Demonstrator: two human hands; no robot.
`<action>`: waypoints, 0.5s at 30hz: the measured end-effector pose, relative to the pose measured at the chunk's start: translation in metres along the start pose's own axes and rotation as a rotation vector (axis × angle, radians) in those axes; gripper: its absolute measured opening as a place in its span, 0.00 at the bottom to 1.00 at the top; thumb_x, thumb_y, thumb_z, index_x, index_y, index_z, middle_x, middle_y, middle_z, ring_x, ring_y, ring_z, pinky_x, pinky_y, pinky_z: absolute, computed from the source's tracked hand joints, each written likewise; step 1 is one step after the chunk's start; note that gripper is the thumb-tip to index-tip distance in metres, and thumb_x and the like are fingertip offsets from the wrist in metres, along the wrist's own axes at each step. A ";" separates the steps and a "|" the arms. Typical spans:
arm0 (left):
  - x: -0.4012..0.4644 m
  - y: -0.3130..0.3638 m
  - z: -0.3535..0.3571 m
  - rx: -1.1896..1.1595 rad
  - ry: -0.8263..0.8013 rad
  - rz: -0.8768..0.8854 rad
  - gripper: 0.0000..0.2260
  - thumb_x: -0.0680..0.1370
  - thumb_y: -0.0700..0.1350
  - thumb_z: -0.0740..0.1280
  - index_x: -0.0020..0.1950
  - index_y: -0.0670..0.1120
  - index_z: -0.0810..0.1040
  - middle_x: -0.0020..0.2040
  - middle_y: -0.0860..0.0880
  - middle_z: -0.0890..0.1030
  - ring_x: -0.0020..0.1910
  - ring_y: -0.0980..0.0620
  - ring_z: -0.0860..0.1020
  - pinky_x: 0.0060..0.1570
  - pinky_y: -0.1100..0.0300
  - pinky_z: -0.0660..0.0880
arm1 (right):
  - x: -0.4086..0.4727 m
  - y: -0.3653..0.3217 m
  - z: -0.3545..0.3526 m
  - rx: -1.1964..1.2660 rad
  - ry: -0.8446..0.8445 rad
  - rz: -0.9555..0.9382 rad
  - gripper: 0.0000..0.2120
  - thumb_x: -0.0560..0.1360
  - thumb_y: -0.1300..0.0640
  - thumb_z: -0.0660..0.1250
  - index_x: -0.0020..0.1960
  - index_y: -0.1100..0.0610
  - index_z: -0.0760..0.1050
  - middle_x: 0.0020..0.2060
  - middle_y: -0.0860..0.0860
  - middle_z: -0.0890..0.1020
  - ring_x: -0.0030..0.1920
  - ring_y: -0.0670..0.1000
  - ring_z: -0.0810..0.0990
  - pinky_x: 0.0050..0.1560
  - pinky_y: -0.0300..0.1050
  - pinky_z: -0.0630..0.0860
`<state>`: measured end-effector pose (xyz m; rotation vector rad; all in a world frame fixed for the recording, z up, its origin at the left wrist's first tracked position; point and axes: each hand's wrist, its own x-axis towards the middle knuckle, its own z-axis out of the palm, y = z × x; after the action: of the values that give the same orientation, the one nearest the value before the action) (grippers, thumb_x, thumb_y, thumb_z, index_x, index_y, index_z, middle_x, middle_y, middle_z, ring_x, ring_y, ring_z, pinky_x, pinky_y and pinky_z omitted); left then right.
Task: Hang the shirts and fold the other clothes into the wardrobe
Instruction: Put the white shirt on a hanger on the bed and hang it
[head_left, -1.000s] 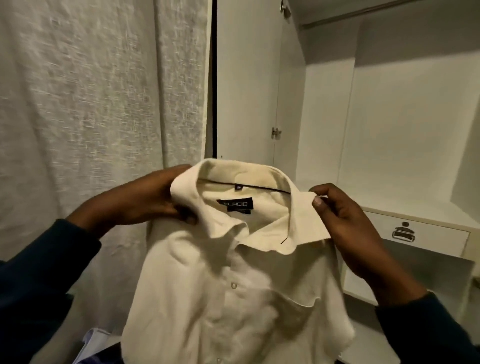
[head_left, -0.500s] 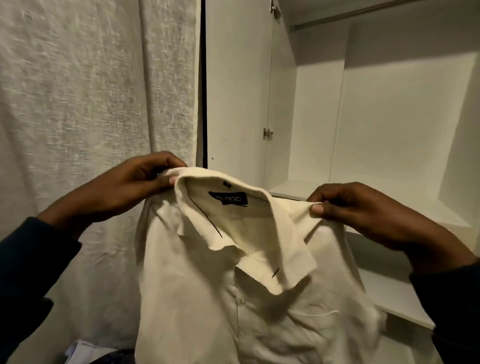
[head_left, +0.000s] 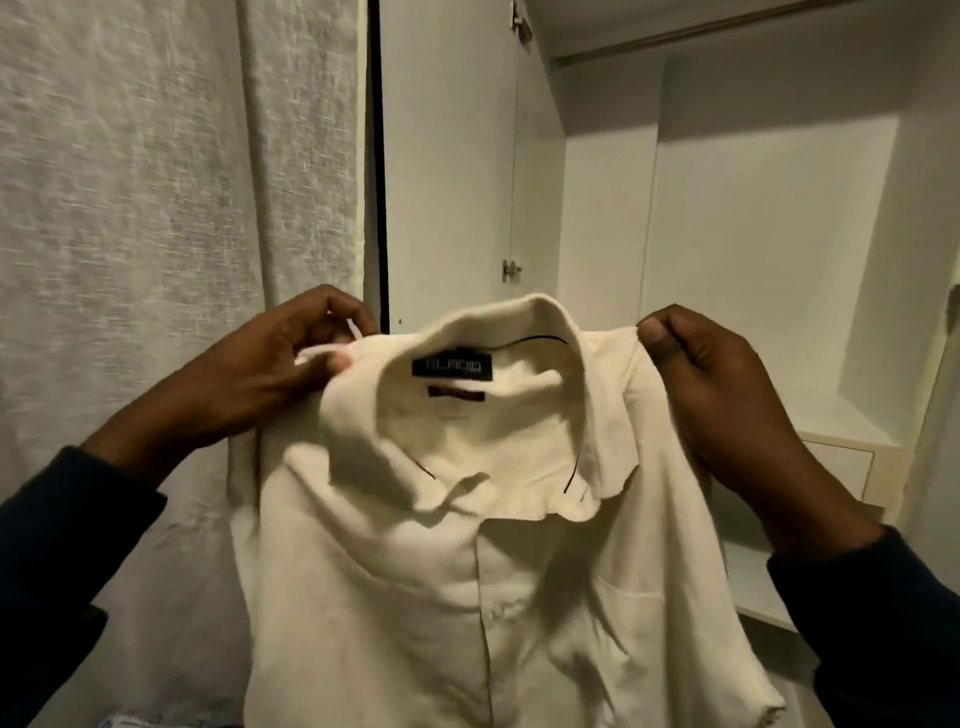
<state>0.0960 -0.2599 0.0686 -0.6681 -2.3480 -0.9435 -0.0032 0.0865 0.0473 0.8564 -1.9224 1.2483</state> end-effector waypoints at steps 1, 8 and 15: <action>0.000 -0.001 -0.004 -0.025 -0.124 -0.027 0.24 0.69 0.67 0.72 0.57 0.53 0.78 0.50 0.51 0.81 0.49 0.53 0.80 0.47 0.60 0.75 | 0.002 0.002 -0.002 0.031 0.009 0.009 0.14 0.83 0.52 0.60 0.43 0.57 0.73 0.33 0.50 0.75 0.34 0.42 0.71 0.34 0.32 0.66; 0.004 -0.044 0.026 0.232 -0.073 0.078 0.05 0.78 0.52 0.70 0.53 0.57 0.80 0.49 0.57 0.81 0.49 0.58 0.80 0.48 0.60 0.76 | -0.014 0.028 0.001 -0.067 -0.035 0.097 0.12 0.83 0.54 0.61 0.42 0.54 0.74 0.35 0.48 0.78 0.38 0.44 0.74 0.41 0.42 0.69; 0.028 -0.043 0.052 0.732 0.207 0.154 0.18 0.79 0.63 0.53 0.52 0.56 0.78 0.44 0.57 0.73 0.40 0.49 0.78 0.33 0.53 0.75 | -0.054 0.040 -0.035 -0.572 -0.009 0.213 0.10 0.82 0.46 0.56 0.44 0.45 0.72 0.41 0.46 0.76 0.42 0.51 0.75 0.40 0.47 0.70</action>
<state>0.0343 -0.2427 0.0334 -0.4110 -2.1886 -0.0457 0.0009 0.1407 -0.0059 0.3673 -2.2538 0.7296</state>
